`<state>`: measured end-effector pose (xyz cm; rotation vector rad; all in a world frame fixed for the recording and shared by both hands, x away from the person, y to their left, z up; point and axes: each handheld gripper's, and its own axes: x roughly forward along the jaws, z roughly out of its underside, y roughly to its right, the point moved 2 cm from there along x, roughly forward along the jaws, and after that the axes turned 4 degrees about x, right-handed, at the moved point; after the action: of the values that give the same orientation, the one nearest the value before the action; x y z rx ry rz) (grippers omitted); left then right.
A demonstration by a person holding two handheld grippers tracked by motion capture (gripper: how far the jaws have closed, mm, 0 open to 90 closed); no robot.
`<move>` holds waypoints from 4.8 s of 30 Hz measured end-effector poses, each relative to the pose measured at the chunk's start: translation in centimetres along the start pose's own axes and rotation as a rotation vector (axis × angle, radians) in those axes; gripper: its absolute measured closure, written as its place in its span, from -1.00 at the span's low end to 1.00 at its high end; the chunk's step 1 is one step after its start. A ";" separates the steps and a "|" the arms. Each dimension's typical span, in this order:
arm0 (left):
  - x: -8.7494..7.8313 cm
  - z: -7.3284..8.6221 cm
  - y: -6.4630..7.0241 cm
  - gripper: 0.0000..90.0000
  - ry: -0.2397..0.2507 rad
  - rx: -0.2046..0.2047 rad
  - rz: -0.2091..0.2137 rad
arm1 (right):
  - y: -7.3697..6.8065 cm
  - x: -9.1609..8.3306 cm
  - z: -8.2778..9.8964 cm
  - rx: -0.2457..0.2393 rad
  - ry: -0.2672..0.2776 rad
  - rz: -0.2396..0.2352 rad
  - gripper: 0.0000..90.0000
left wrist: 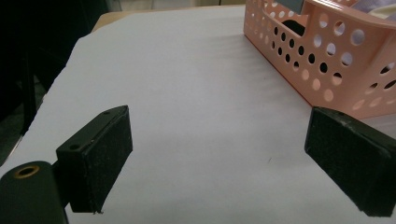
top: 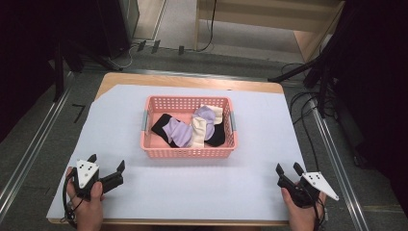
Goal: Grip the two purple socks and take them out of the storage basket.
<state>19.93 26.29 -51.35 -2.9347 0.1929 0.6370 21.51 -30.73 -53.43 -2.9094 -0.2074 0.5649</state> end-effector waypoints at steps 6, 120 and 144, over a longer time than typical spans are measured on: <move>0.0 0.0 0.0 -0.80 0.000 0.000 0.002 | 0.2 -0.2 -0.1 0.054 0.022 0.024 -0.01; 0.5 -0.1 0.1 -0.79 -0.041 0.019 0.025 | -26.1 9.0 -10.9 -0.139 0.154 -0.438 0.96; 0.5 -0.1 0.2 -0.79 -0.039 0.020 0.026 | -14.7 5.7 -11.4 -0.084 0.283 -0.222 0.96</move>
<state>20.37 26.03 -51.48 -2.9027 0.2320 0.6914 29.54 -17.03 -42.25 -2.9476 -0.5159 0.1094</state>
